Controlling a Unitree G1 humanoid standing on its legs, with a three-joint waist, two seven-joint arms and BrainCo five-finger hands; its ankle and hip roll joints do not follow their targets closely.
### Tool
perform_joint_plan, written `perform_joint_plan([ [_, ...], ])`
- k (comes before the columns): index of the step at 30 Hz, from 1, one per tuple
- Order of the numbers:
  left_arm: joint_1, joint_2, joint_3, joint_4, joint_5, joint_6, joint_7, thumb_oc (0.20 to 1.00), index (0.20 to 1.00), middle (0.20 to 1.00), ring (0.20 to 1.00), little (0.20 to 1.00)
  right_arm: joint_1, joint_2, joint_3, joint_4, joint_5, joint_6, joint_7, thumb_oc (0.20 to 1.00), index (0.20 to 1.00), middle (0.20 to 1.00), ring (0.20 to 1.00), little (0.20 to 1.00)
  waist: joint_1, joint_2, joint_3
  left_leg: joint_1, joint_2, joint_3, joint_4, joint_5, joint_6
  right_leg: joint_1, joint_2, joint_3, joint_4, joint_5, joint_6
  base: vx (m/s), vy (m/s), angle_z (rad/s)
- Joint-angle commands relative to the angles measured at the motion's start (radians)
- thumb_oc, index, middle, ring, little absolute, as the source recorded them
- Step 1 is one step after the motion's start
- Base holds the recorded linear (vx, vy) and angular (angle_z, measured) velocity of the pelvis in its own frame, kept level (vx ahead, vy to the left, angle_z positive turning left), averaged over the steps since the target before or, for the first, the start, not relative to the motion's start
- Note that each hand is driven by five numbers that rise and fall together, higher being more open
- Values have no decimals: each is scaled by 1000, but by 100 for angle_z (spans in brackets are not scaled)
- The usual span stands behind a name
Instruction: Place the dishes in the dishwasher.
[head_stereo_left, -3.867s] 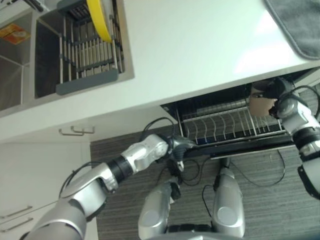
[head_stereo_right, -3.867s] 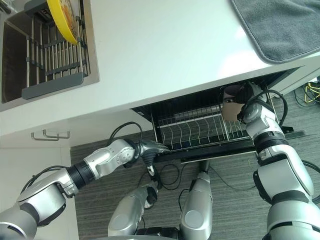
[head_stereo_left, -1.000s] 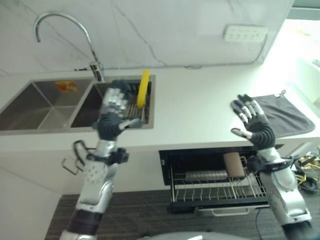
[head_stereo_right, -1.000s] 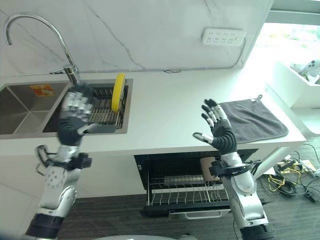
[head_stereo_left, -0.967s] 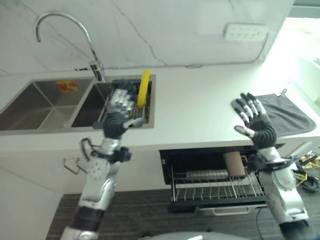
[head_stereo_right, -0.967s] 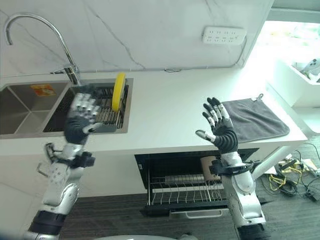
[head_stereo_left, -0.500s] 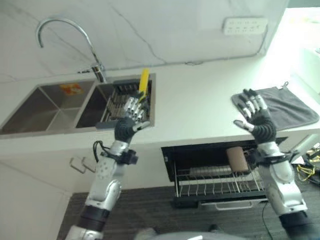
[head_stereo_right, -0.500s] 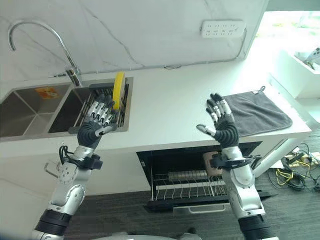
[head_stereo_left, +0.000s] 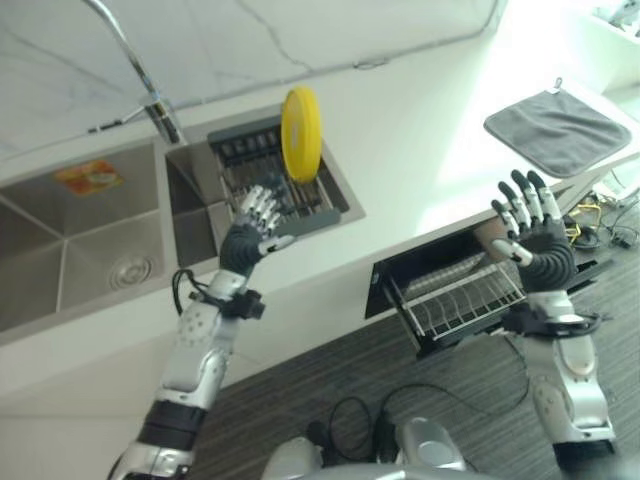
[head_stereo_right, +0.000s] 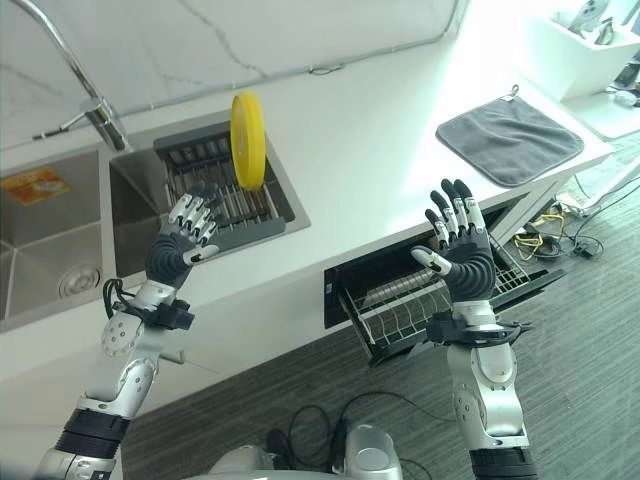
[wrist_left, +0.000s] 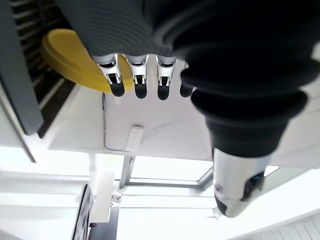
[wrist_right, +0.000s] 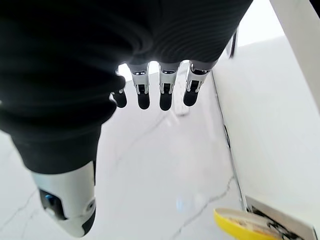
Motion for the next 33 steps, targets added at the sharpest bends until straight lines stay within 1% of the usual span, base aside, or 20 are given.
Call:
perform_joint_plan([
  [1,11,30,-10,9,15,-56,1,1000,1000,1000,1000,1000,-67,-55,-27,-6,21,-83,3,1000,1000,1000,1000,1000,11,-11,-79,20,29,-27,-52,38,-70,43,-73,69,-81,63,45,44,14,-18],
  [4,15,27,-8,11,15,-60,3,1000,1000,1000,1000,1000,-62,-53,-30,-4,32,-80,16,1000,1000,1000,1000,1000,7,-14,-87,23,30,-19,-53,41,-73,56,-74,77,-116,79,48,29,-7,-20],
  [5,14,19,-6,13,21,-50,4,1000,1000,1000,1000,1000,-64,-44,-22,2,27,-82,14,1000,1000,1000,1000,1000,8,-15,-96,31,29,-14,-62,44,-79,73,-76,78,-158,101,53,31,-30,-1],
  [6,15,19,-6,12,19,-43,5,1000,1000,1000,1000,1000,-65,-42,-21,5,27,-82,14,1000,1000,1000,1000,1000,10,-15,-98,32,28,-15,-64,44,-80,76,-76,76,-164,103,53,28,-42,4],
  [12,28,17,0,16,9,-26,-18,1000,1000,1000,1000,1000,-59,-37,-15,7,16,-70,6,1000,1000,1000,1000,1000,18,-18,-107,40,37,-12,-63,43,-85,91,-73,64,-179,104,51,-14,-70,13],
  [16,20,14,-5,17,17,-27,-9,1000,1000,1000,1000,1000,-63,-48,-16,0,27,-63,16,1000,1000,1000,1000,1000,17,-28,-107,18,53,-21,-10,29,-91,91,-63,74,-173,93,37,-34,-119,2],
  [17,10,13,-7,23,14,-34,-3,1000,1000,1000,1000,1000,-63,-60,-21,0,39,-52,29,1000,1000,1000,1000,1000,11,-37,-105,-4,61,-20,67,13,-94,89,-58,83,-169,87,23,-40,-139,5],
  [18,9,13,-8,23,13,-36,-2,1000,1000,1000,1000,1000,-64,-65,-22,-1,41,-49,31,1000,1000,1000,1000,1000,9,-40,-105,-13,63,-17,104,10,-94,88,-55,85,-168,84,17,-41,-160,14],
  [19,9,13,-6,22,11,-40,0,1000,1000,1000,1000,1000,-64,-72,-25,-6,43,-46,34,1000,1000,1000,1000,1000,8,-46,-102,-40,71,-19,178,16,-98,89,-51,90,-171,80,5,-25,-136,25],
  [22,26,16,11,11,4,-28,-21,1000,1000,1000,1000,1000,-60,-83,-27,1,49,-58,33,1000,1000,1000,1000,1000,24,-59,-82,-173,95,-86,406,68,-114,97,-32,123,-179,77,-25,16,-135,19],
  [24,34,14,11,8,16,-24,-26,1000,1000,1000,1000,1000,-66,-78,-28,12,52,-60,35,1000,1000,1000,1000,1000,25,-47,-76,-182,118,-86,338,98,-118,99,-19,136,-176,70,-22,122,79,-6],
  [25,44,9,11,4,22,-28,-31,1000,1000,1000,1000,1000,-71,-75,-28,12,45,-58,32,1000,1000,1000,1000,1000,32,-34,-73,-168,123,-94,223,127,-122,105,-16,142,-175,66,-14,198,256,-23],
  [26,56,7,11,-2,18,-32,-33,1000,1000,1000,1000,1000,-71,-70,-23,7,30,-57,26,1000,1000,1000,1000,1000,40,-17,-71,-167,138,-117,106,180,-136,115,-12,151,-177,63,-4,243,310,-26],
  [27,67,7,13,-12,13,-34,-30,1000,1000,1000,1000,1000,-67,-67,-17,-1,17,-57,20,1000,1000,1000,1000,1000,43,-9,-64,-170,160,-126,52,234,-149,129,-17,156,-179,60,0,229,281,-25],
  [28,70,8,13,-10,-1,-38,-25,1000,1000,1000,1000,1000,-61,-66,-12,-11,11,-55,16,1000,1000,1000,1000,1000,42,-7,-58,-187,175,-131,56,254,-156,136,-26,159,-174,55,1,178,256,-39],
  [29,65,10,12,8,-19,-46,-32,1000,1000,1000,1000,1000,-62,-82,-17,-9,38,-53,20,1000,1000,1000,1000,1000,31,-4,-65,-158,191,-74,4,220,-151,142,-47,131,-173,52,14,214,327,-9],
  [30,53,2,14,24,5,-50,-19,1000,1000,1000,1000,1000,-49,-82,-8,-2,33,-74,38,1000,1000,1000,1000,1000,35,-1,-78,-131,168,-88,-38,203,-152,138,-80,113,-166,66,41,205,325,-10],
  [31,52,4,15,28,13,-52,-6,1000,1000,1000,1000,1000,-44,-81,-3,-2,38,-74,56,1000,1000,1000,1000,1000,34,3,-82,-105,158,-80,-59,190,-148,133,-94,104,-154,66,49,272,272,-14],
  [32,55,17,31,44,-3,-57,-6,1000,1000,1000,1000,1000,-35,-72,-2,-3,52,-69,63,1000,1000,1000,1000,1000,40,7,-94,-64,134,-81,-97,176,-140,131,-108,94,-143,65,61,169,106,-49],
  [33,56,17,32,44,-3,-56,-8,1000,1000,1000,1000,1000,-36,-70,-2,-3,52,-68,61,1000,1000,1000,1000,1000,42,6,-95,-60,131,-83,-102,175,-139,130,-108,94,-143,65,61,136,39,-17],
])
